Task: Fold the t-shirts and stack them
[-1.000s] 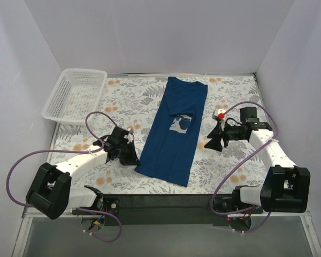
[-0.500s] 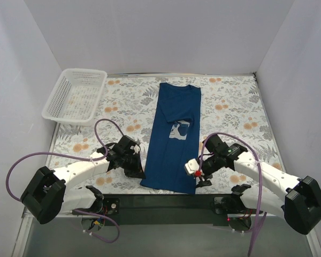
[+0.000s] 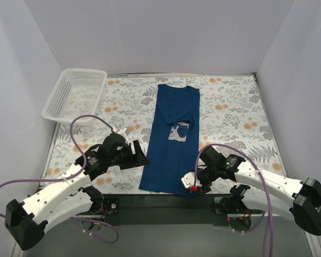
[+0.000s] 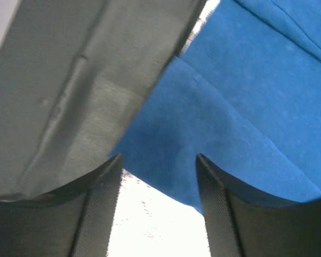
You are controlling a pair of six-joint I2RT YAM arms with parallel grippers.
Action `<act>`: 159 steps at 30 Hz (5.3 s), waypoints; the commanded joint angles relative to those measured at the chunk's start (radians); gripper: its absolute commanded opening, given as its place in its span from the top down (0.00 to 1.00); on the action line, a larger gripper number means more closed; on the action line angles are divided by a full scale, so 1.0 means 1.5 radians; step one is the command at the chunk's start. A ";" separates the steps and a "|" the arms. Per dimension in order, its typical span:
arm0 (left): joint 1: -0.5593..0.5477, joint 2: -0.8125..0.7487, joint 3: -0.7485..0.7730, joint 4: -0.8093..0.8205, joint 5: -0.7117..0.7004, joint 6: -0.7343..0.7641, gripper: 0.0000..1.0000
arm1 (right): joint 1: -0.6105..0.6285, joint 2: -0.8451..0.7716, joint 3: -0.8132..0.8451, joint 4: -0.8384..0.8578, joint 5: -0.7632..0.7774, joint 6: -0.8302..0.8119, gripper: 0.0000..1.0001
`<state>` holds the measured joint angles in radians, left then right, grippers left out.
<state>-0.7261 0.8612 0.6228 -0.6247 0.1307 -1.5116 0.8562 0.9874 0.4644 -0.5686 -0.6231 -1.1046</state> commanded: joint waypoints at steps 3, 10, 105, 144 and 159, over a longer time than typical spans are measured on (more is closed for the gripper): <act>-0.003 -0.055 0.030 0.103 0.070 0.160 0.37 | 0.048 -0.027 -0.008 0.013 0.002 0.032 0.50; -0.003 -0.043 0.102 0.128 0.093 0.456 0.37 | 0.111 0.018 -0.002 0.033 0.044 0.064 0.52; -0.286 0.124 -0.068 0.215 0.129 0.960 1.00 | 0.015 -0.087 0.126 -0.039 0.066 0.121 0.99; 0.157 0.553 0.322 0.329 0.426 1.085 1.00 | -0.400 0.345 0.435 -0.031 -0.081 0.046 0.99; 0.185 0.684 0.406 0.402 0.419 1.051 1.00 | -0.417 0.498 0.550 -0.031 -0.048 0.057 0.99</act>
<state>-0.4591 1.8870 1.1938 -0.0647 0.7547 0.0692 0.2428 1.7115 1.2335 -0.6228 -0.6979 -1.0229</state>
